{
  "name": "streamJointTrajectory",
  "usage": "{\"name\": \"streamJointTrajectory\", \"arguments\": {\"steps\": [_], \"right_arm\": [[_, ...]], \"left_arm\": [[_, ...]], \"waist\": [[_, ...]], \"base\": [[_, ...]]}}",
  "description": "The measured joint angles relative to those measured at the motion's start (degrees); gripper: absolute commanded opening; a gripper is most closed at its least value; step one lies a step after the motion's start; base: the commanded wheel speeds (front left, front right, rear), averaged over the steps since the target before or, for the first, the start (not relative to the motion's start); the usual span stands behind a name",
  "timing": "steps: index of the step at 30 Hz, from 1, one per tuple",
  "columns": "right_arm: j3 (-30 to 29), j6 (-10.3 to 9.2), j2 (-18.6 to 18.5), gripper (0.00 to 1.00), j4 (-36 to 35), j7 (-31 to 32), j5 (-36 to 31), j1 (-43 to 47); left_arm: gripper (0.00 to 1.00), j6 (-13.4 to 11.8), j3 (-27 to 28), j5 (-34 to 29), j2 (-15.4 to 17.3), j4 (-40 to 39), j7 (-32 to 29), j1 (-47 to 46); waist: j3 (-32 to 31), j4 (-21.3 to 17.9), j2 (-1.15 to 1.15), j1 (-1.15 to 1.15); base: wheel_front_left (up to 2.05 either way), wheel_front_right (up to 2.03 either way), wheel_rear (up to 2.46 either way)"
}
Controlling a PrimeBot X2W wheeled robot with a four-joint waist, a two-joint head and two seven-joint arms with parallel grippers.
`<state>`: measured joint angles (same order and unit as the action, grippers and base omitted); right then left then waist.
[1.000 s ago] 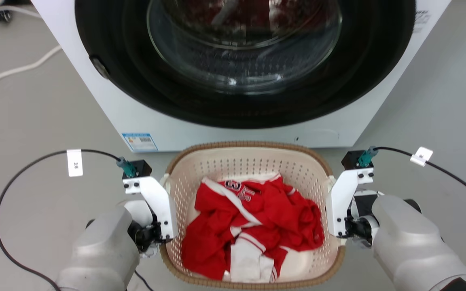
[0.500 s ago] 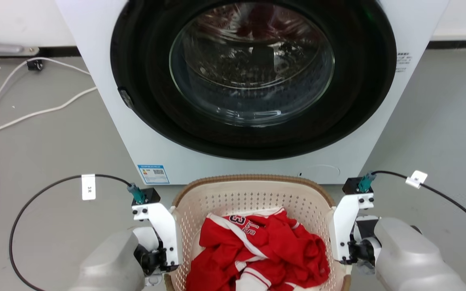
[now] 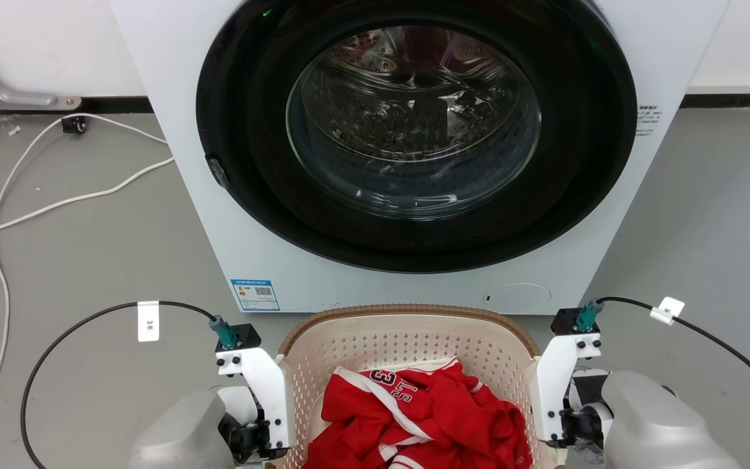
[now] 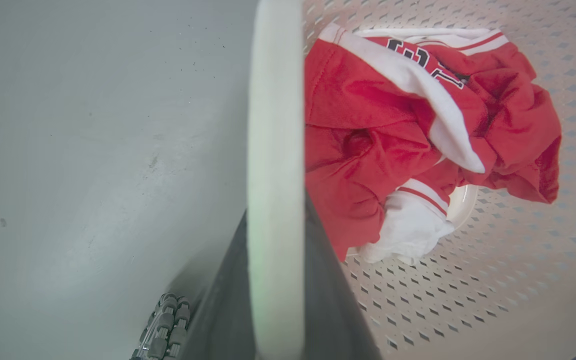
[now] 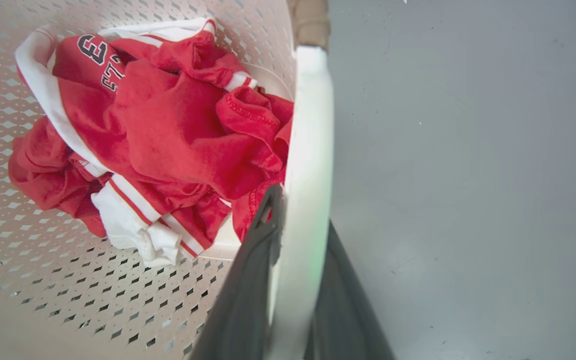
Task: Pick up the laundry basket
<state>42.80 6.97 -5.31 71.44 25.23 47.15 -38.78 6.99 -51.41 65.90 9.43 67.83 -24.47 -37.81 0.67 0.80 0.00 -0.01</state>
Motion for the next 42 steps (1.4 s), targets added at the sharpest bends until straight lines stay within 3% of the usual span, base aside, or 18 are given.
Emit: {"name": "streamJointTrajectory", "arguments": {"steps": [42], "right_arm": [[3.0, 0.0, -0.16, 0.0, 1.02, -1.0, 2.81, -0.9]], "left_arm": [[0.0, -0.01, -3.54, 3.89, -0.07, 0.59, 1.47, -0.62]], "waist": [[1.29, -0.59, 0.0, 0.01]], "base": [[0.0, 0.0, 0.0]]}}
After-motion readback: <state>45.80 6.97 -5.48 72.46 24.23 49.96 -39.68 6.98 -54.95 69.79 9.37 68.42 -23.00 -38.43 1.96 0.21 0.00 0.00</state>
